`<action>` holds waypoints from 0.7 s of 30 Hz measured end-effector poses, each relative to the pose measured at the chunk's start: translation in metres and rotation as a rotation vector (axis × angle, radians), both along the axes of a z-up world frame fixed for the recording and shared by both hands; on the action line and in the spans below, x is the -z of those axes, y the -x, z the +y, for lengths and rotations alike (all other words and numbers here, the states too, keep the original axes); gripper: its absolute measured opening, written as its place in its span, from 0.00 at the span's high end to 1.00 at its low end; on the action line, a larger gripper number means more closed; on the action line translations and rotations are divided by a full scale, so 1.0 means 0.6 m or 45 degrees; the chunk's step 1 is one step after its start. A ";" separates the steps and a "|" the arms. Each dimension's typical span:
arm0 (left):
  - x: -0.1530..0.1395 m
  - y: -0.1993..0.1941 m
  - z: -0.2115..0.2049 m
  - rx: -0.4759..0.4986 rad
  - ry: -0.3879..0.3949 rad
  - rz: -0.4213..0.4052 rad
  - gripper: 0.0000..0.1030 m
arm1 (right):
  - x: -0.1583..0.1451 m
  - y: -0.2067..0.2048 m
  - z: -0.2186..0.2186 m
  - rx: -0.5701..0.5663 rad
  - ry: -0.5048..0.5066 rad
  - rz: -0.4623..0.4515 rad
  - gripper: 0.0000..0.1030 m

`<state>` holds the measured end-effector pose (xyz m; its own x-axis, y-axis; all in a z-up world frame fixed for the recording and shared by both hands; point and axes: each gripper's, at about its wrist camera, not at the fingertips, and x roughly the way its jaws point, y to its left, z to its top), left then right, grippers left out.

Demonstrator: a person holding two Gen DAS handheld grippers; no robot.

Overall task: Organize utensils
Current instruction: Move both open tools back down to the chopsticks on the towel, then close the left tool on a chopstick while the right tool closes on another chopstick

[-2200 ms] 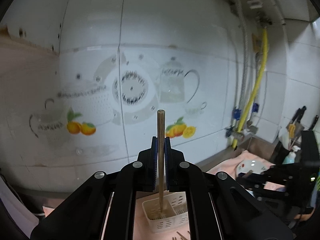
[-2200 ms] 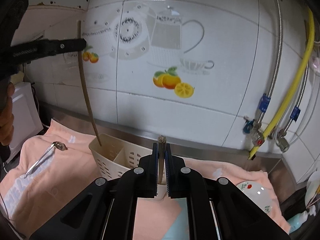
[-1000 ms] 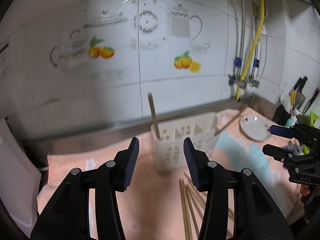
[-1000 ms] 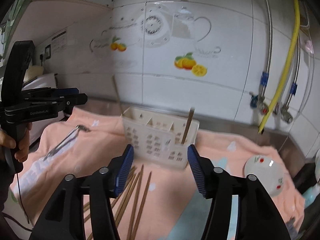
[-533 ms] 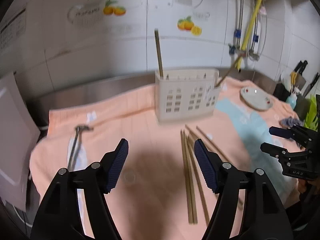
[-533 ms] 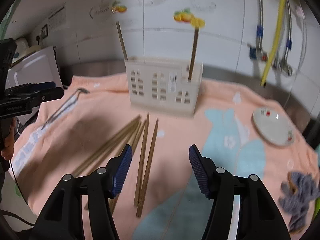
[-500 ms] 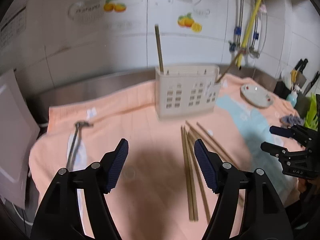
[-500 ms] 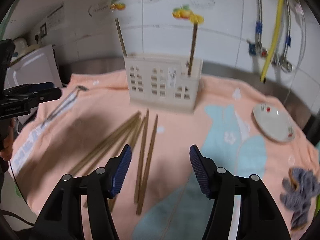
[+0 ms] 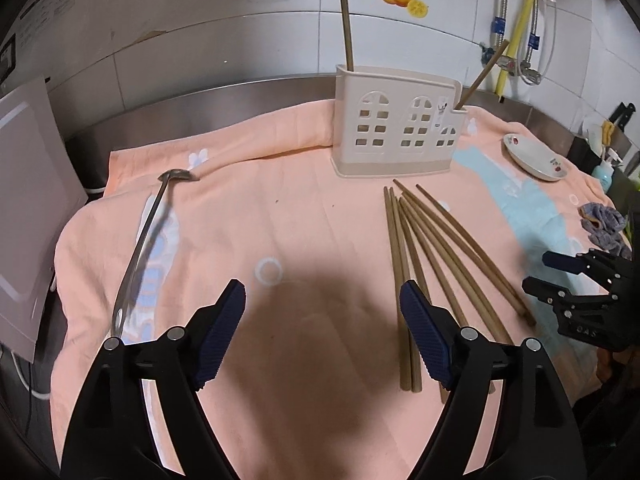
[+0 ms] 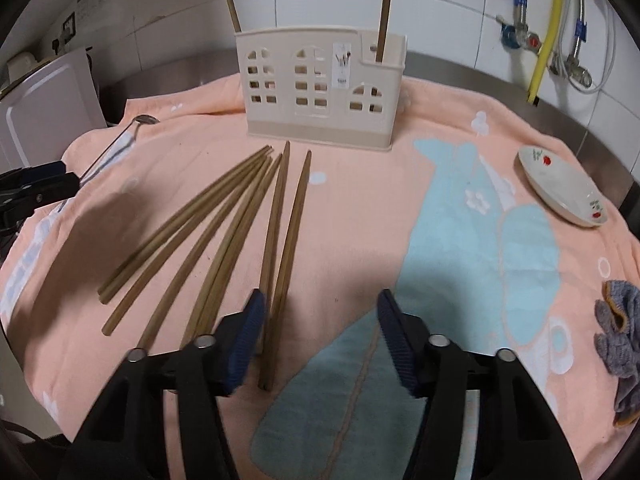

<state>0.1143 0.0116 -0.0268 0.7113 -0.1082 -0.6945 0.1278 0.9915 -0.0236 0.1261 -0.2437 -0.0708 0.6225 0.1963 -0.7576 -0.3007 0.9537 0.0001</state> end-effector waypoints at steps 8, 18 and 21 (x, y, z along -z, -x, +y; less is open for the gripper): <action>0.007 0.005 0.000 -0.002 -0.004 0.012 0.23 | 0.010 -0.011 0.012 -0.022 -0.001 0.031 0.67; 0.018 0.006 -0.010 0.027 -0.006 0.031 0.23 | 0.015 -0.019 0.030 -0.060 0.009 0.051 0.78; 0.022 0.006 -0.013 0.032 -0.007 0.037 0.23 | 0.019 -0.017 0.037 -0.079 0.024 0.055 0.81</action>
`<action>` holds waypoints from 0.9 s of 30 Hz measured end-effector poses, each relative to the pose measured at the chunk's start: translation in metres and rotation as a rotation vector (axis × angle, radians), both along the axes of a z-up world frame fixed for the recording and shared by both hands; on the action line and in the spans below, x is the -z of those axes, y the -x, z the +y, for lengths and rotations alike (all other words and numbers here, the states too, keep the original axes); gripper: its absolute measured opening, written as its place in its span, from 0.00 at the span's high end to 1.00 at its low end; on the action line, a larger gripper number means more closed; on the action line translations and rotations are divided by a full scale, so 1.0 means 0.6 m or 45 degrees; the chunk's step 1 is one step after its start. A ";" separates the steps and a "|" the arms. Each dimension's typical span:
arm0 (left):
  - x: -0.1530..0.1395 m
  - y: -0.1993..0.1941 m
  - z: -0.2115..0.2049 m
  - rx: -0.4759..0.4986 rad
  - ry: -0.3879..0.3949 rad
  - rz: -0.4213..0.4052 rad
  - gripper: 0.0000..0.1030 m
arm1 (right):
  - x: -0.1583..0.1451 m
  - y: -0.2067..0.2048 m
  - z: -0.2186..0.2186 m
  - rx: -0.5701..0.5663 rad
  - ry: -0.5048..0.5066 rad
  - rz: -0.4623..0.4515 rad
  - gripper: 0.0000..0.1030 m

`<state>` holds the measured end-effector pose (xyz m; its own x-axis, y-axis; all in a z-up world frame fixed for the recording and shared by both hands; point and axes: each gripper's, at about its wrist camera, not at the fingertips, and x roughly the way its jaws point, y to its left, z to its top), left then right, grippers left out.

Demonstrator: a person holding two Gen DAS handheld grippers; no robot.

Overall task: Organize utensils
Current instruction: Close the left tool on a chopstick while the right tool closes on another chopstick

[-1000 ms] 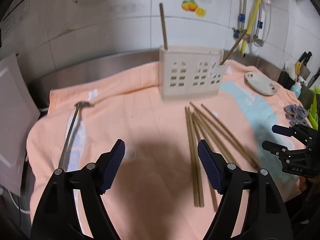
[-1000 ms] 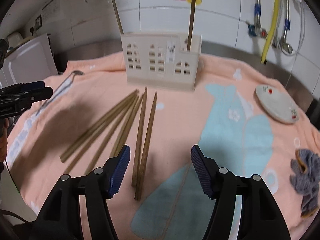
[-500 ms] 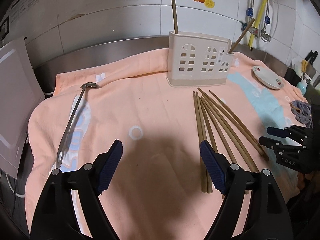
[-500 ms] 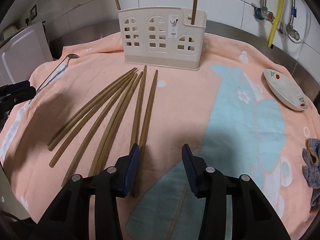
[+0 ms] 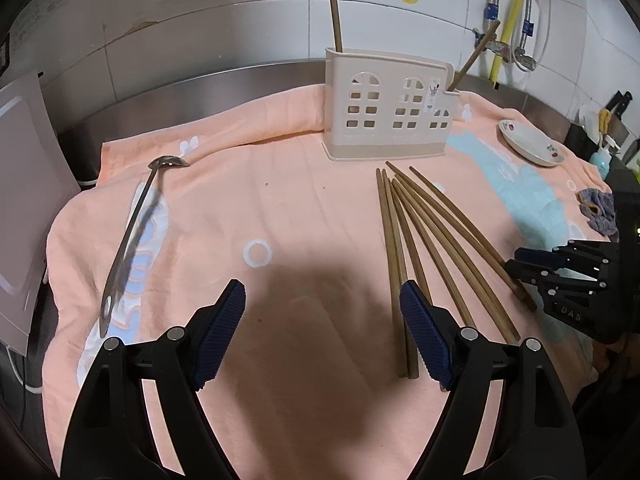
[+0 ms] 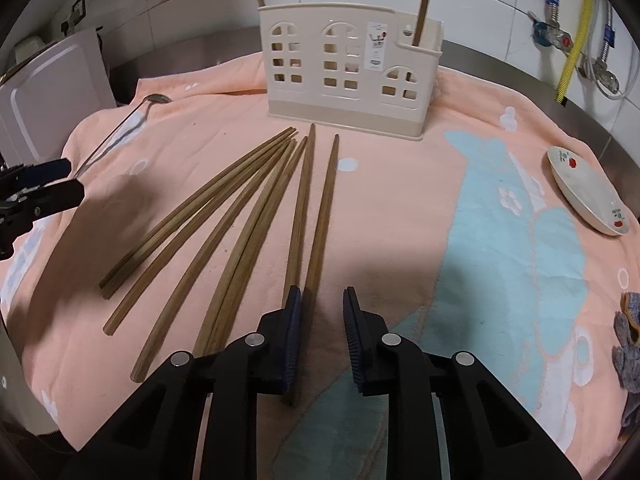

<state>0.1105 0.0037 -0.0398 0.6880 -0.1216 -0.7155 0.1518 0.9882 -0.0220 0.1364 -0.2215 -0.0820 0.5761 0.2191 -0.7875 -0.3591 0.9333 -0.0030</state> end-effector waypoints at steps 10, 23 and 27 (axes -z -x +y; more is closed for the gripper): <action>0.008 0.000 -0.011 0.041 0.011 0.019 0.35 | 0.010 0.007 0.005 -0.010 0.029 0.009 0.90; 0.065 -0.033 -0.064 0.159 0.053 0.153 0.73 | 0.009 0.017 -0.022 0.045 0.010 -0.004 0.94; 0.074 -0.042 -0.064 0.143 0.058 0.175 0.77 | 0.009 0.017 -0.023 0.045 -0.002 -0.004 0.94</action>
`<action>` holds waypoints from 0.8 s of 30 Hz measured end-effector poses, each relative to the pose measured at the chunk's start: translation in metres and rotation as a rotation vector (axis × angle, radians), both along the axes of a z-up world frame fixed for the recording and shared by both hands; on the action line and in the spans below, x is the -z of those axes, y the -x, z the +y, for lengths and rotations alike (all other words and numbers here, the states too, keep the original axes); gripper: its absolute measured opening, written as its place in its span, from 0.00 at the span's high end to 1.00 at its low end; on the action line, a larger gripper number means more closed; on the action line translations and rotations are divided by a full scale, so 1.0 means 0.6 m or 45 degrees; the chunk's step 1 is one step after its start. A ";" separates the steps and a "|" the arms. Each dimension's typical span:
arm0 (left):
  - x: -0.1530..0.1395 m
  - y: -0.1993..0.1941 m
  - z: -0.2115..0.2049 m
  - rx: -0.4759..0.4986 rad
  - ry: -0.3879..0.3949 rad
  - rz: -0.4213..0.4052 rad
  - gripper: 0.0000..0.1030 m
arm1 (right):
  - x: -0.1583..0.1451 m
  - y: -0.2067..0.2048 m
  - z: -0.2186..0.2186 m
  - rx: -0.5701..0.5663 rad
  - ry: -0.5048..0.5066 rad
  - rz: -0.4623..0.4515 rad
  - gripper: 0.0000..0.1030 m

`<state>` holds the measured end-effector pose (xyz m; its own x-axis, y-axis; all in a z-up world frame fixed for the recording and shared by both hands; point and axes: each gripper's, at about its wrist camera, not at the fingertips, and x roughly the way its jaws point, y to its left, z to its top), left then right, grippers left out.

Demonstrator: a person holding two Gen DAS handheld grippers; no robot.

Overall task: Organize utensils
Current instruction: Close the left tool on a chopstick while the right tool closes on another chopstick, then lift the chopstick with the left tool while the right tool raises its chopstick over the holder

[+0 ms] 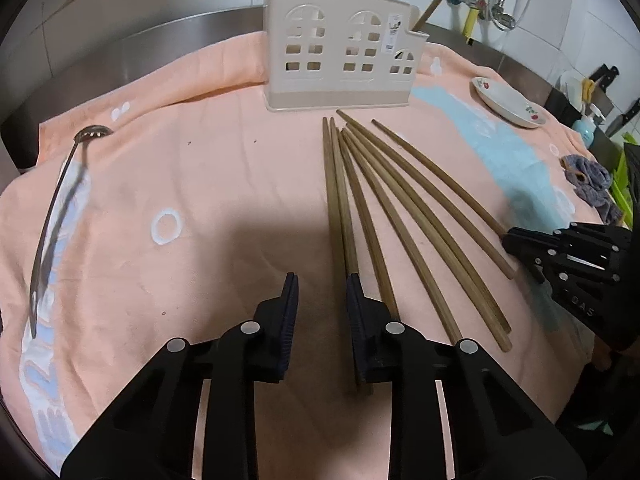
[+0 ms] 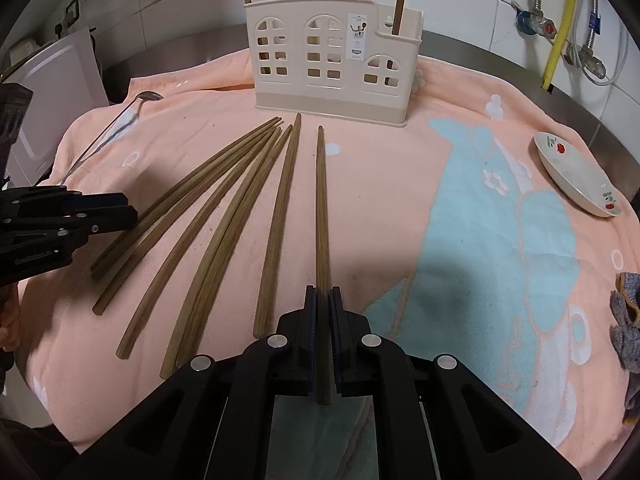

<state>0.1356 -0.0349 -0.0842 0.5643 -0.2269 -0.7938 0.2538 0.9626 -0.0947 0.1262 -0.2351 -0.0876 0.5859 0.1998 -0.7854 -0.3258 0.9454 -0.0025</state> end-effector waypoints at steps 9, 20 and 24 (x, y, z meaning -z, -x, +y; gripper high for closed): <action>0.003 -0.004 -0.008 0.029 -0.005 0.006 0.83 | 0.002 0.001 -0.001 0.001 -0.009 -0.002 0.94; 0.003 -0.004 -0.020 0.044 -0.012 -0.002 0.89 | 0.003 0.004 0.001 0.003 -0.010 -0.002 0.93; 0.006 -0.009 -0.021 0.038 -0.021 0.000 0.89 | 0.004 0.005 0.000 0.003 -0.011 -0.003 0.93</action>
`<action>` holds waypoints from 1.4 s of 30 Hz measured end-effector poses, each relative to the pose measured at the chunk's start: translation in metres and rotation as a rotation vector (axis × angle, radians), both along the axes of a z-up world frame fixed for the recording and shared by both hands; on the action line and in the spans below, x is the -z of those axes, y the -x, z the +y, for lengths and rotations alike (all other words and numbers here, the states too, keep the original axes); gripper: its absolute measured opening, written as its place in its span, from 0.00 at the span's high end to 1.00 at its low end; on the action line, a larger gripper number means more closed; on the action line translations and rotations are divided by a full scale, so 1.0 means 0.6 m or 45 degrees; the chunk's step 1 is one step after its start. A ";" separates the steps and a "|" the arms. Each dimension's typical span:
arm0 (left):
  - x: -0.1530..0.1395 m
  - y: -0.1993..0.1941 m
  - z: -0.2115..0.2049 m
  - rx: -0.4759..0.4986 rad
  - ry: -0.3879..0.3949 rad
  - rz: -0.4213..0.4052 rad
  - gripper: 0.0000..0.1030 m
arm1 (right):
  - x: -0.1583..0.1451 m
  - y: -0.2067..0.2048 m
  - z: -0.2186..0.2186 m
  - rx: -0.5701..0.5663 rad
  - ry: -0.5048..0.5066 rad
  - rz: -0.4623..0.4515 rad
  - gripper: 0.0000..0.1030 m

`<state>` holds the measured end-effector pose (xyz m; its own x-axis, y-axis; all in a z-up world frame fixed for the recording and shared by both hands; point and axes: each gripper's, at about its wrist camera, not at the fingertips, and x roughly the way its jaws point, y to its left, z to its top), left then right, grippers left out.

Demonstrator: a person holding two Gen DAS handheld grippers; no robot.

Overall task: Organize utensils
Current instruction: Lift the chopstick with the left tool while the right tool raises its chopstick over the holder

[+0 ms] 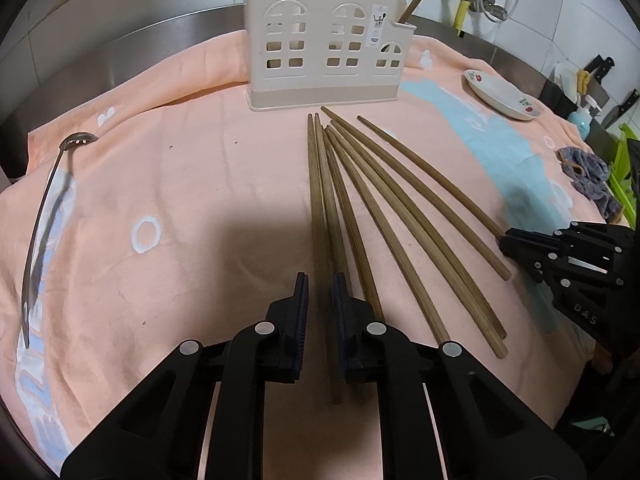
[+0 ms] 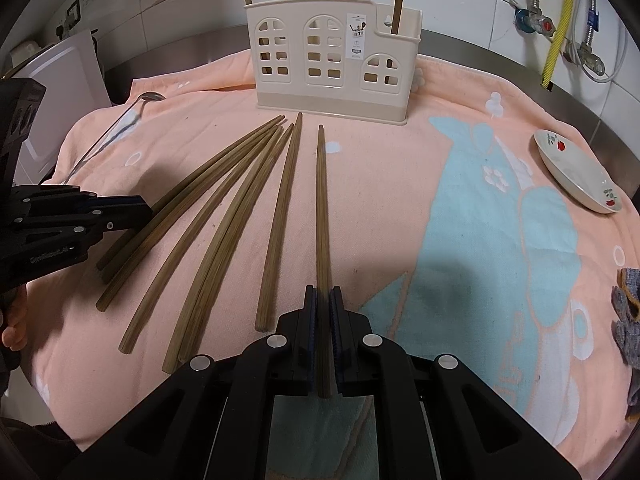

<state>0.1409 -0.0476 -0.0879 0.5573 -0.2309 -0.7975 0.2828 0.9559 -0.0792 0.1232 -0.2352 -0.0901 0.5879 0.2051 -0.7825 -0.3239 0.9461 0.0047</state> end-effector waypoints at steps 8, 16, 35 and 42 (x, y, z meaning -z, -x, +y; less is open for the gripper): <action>0.010 -0.010 -0.007 -0.025 -0.035 -0.016 0.88 | 0.001 0.003 -0.001 0.003 -0.004 0.001 0.93; 0.012 -0.003 -0.011 -0.022 -0.038 -0.040 0.89 | 0.003 0.009 -0.004 0.010 -0.012 -0.012 0.93; -0.085 0.000 0.011 -0.012 0.018 -0.175 0.94 | -0.125 0.025 -0.015 -0.015 -0.070 -0.264 0.94; -0.130 -0.014 0.014 0.003 0.040 -0.239 0.94 | -0.186 -0.004 -0.007 -0.060 -0.096 -0.335 0.94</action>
